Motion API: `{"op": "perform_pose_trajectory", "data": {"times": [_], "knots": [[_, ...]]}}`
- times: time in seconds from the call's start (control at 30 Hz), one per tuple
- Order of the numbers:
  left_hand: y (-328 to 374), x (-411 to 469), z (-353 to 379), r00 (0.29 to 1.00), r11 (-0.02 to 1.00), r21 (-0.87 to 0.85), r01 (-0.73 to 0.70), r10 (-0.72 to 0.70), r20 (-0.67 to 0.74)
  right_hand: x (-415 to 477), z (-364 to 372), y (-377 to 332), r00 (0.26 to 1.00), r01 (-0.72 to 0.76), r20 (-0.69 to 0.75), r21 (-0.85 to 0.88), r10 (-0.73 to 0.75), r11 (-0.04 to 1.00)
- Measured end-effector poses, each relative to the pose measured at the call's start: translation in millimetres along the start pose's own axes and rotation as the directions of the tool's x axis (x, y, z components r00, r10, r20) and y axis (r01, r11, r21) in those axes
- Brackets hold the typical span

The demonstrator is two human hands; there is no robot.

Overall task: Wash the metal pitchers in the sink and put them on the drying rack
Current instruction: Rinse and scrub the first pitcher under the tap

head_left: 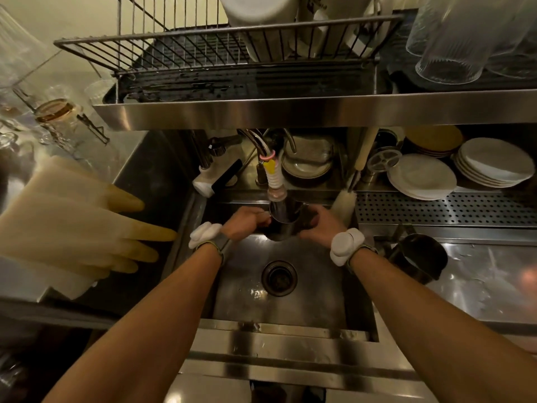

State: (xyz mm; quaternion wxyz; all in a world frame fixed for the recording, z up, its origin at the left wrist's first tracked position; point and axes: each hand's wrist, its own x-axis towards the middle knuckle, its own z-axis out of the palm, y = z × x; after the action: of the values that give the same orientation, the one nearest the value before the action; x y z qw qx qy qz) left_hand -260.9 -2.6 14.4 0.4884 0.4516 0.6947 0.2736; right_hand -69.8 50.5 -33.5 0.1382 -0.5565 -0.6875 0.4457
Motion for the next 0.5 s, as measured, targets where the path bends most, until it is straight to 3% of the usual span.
{"op": "perform_pose_trajectory", "data": {"times": [0.1, 0.27, 0.43, 0.5], "knots": [[-1.3, -2.0, 3.8, 0.995, 0.994, -0.101, 0.044, -0.034, 0.098, 3.6, 5.8, -4.0, 0.995, 0.088, 0.038, 0.155, -0.095, 0.984], [-10.5, 1.0, -4.7, 0.990, 0.982, -0.179, 0.061, -0.036, 0.138, 18.1, 30.2, -13.7, 0.992, 0.123, -0.015, 0.217, -0.123, 0.968], [-16.9, 19.3, -11.1, 0.992, 0.988, -0.145, 0.054, -0.070, -0.105, 26.7, 44.4, -7.0, 0.998, 0.056, 0.017, 0.241, -0.062, 0.969], [-22.3, 28.2, -14.3, 0.973, 0.996, 0.010, 0.083, -0.079, -0.218, 26.0, 44.7, 1.7, 0.999, 0.027, -0.027, 0.258, -0.021, 0.966]]}}
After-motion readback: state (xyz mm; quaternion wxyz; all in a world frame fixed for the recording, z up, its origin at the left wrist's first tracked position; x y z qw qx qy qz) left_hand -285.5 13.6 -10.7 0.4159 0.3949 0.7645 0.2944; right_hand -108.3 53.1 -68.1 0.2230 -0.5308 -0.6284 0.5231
